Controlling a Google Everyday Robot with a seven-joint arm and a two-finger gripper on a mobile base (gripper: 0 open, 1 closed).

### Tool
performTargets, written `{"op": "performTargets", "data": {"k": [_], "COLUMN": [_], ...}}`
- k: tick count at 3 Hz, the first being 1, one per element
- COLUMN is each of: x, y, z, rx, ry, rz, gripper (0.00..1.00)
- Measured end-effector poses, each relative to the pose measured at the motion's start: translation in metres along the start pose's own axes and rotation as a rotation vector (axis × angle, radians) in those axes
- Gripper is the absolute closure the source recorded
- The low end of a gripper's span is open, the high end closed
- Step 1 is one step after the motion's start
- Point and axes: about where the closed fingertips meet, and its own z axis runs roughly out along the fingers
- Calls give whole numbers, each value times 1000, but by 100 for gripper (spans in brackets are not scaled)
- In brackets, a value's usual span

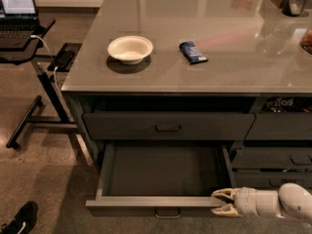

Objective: Open middle drawer

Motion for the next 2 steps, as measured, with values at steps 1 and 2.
{"op": "performTargets", "data": {"k": [1, 2], "x": [0, 0], "y": [1, 1], "z": [0, 0], "rx": [0, 0], "ry": [0, 0], "rz": [0, 0], "gripper": [61, 38]}}
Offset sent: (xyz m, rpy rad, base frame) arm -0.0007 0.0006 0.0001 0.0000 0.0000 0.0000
